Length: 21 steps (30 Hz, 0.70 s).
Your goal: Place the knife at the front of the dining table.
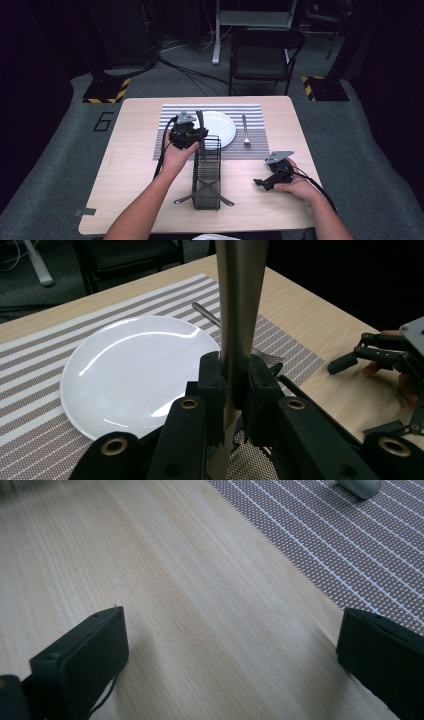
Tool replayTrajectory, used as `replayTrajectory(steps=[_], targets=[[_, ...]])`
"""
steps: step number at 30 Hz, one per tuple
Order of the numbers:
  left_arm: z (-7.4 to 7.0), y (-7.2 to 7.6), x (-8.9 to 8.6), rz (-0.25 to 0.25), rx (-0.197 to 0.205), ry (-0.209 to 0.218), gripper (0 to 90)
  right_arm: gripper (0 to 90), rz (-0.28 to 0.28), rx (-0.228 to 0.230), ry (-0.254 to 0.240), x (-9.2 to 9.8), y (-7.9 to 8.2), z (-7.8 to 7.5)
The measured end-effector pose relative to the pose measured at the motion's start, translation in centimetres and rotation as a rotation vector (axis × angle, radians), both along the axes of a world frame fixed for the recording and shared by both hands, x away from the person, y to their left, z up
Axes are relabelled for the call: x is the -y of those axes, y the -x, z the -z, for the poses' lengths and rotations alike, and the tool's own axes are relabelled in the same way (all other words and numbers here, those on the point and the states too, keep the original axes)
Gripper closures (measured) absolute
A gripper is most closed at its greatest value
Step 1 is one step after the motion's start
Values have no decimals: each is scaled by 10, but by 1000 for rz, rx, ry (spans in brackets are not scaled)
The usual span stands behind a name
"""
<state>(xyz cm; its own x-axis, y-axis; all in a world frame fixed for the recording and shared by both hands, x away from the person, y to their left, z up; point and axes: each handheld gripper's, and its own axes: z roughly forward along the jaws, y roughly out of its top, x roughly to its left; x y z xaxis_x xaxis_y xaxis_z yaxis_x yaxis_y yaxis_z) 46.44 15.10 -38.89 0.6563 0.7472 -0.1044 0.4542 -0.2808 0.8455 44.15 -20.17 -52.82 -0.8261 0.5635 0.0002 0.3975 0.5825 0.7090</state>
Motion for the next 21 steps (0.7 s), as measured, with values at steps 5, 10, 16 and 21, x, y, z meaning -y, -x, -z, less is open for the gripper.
replayTrajectory(steps=[5,10,16,21], targets=[[-9,3,1,8,15,-4,809,0,0,0,0,0,0,0],[-22,6,3,16,44,-9,809,0,0,0,0,0,0,0],[-36,9,2,22,60,-12,810,0,-1,1,0,0,0,0],[-46,12,2,22,69,-5,810,0,0,1,0,0,0,0]])
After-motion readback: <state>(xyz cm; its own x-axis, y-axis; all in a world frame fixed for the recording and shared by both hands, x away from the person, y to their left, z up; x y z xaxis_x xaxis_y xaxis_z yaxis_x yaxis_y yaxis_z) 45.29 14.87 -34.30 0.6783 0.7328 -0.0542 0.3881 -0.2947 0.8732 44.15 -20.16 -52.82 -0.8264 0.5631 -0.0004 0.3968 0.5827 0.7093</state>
